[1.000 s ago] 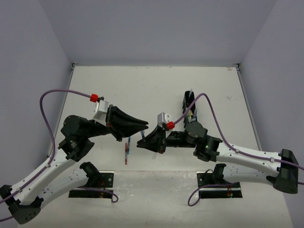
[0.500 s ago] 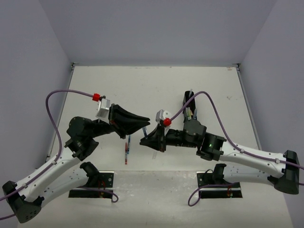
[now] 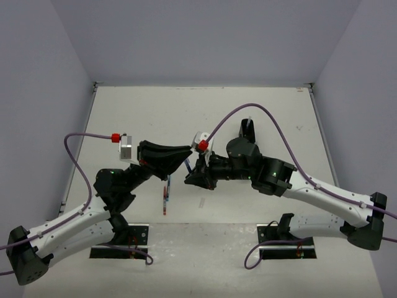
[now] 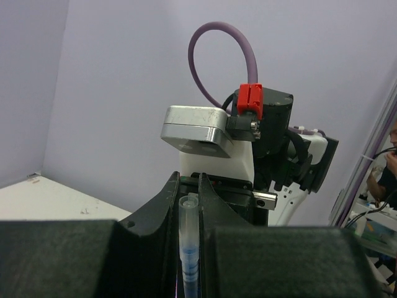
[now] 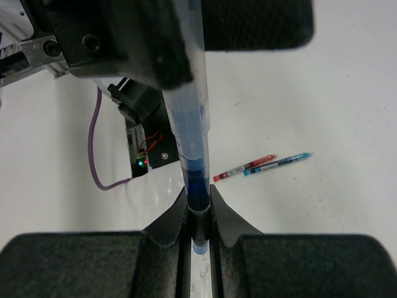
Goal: Sort the stationery into containers
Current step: Close the pen cap on the pen.
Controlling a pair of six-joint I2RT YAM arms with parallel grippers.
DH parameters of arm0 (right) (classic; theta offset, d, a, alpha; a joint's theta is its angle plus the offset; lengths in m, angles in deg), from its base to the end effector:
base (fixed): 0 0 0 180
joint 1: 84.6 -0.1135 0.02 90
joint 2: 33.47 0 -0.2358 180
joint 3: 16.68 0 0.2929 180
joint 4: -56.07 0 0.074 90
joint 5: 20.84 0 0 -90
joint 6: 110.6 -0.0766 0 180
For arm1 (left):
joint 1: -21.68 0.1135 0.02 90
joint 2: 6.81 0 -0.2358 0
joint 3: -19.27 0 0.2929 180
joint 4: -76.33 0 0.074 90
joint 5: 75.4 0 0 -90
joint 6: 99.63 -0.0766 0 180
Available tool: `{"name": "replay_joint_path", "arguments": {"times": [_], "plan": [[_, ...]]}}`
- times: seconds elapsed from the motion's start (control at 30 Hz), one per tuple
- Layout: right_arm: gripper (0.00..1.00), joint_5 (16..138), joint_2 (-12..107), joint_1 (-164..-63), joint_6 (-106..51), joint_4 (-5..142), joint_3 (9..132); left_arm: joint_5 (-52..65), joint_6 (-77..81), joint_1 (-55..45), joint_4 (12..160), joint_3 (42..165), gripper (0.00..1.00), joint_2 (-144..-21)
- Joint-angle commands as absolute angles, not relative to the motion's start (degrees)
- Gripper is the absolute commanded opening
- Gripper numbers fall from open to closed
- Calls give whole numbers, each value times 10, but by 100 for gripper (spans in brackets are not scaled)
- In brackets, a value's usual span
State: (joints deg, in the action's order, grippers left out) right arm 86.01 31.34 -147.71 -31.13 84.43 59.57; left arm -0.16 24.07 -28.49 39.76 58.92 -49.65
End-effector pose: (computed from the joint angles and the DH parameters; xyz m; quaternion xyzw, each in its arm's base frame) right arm 0.1374 0.3201 0.3421 -0.4302 0.6739 0.4472 0.4009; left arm 0.1536 -0.2146 0.3390 0.1793 0.4493 -0.6288 0.6088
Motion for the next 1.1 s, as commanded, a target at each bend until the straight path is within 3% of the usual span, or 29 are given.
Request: {"name": "replay_joint_path", "arguments": {"times": [0.0, 0.13, 0.43, 0.53, 0.8, 0.87, 0.97, 1.07], "plan": [[0, 808, 301, -1440, -353, 544, 708, -102, 280, -339, 556, 502, 0, -555], [0, 847, 289, -1438, -353, 535, 668, -68, 261, -339, 604, 513, 0, -517], [0, 897, 259, -1438, -366, 518, 519, 24, 191, -339, 779, 678, 0, -461], [6, 909, 252, -1438, -373, 507, 503, 19, 185, -339, 777, 695, 0, -462], [36, 918, 243, -1438, -373, 513, 495, -10, 176, -339, 731, 696, 0, -466], [36, 913, 240, -1438, -371, 516, 494, -11, 172, -339, 734, 700, 0, -470], [29, 906, 237, -1438, -364, 522, 496, -9, 168, -339, 734, 702, 0, -471], [38, 905, 241, -1438, -360, 538, 498, -6, 165, -339, 726, 701, 0, -469]]}}
